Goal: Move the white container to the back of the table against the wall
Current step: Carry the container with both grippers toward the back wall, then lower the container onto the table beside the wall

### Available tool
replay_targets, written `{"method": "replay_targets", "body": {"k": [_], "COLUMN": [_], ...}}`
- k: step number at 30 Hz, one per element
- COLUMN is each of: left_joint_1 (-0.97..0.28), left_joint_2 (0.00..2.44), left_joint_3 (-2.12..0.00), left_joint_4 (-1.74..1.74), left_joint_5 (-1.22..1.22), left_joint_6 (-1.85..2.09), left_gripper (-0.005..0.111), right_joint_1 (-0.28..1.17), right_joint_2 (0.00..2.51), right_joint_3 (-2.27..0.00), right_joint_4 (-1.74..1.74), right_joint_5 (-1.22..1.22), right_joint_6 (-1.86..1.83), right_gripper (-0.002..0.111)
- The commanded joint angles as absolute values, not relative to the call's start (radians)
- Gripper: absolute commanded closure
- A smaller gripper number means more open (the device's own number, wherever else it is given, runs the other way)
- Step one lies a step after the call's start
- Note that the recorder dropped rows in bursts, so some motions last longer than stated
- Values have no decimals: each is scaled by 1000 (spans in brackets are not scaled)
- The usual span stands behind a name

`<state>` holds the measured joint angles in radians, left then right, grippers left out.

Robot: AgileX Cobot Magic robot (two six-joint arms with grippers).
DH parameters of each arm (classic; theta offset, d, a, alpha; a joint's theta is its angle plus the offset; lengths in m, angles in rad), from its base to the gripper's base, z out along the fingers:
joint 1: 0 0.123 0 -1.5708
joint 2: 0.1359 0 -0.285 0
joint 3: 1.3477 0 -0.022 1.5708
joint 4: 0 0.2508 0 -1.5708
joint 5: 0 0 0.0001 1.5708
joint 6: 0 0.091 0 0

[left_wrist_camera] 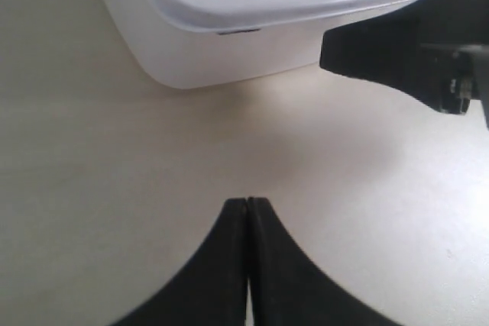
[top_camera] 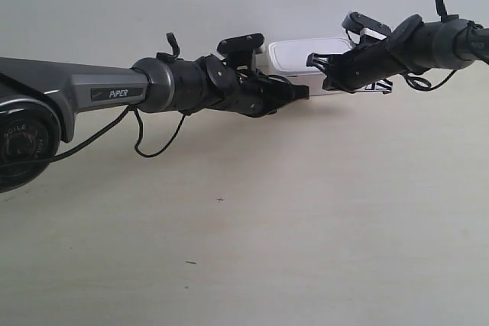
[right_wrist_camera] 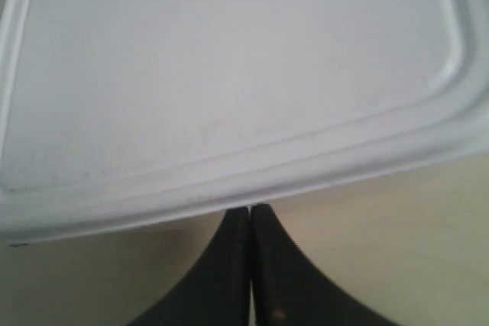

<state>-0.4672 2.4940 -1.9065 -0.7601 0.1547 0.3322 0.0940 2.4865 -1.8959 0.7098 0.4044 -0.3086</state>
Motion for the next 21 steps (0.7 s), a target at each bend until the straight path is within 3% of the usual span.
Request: {"method": "replay_targets", "body": {"k": [1, 21], "left_joint_1": [-462, -462], "left_joint_2": [2478, 2371], "left_joint_3": [-1911, -1911], "left_joint_4": [-762, -759], "left_joint_5": [154, 359], "left_joint_6": [336, 338], "left_gripper": [107, 107], "right_joint_1": [93, 93], "right_joint_2": [2503, 2287], "right_joint_3": [-1904, -1900], "right_joint_4": [731, 515], "right_joint_5": [375, 744], "right_joint_6": [-303, -315], "right_gripper": [108, 108]}}
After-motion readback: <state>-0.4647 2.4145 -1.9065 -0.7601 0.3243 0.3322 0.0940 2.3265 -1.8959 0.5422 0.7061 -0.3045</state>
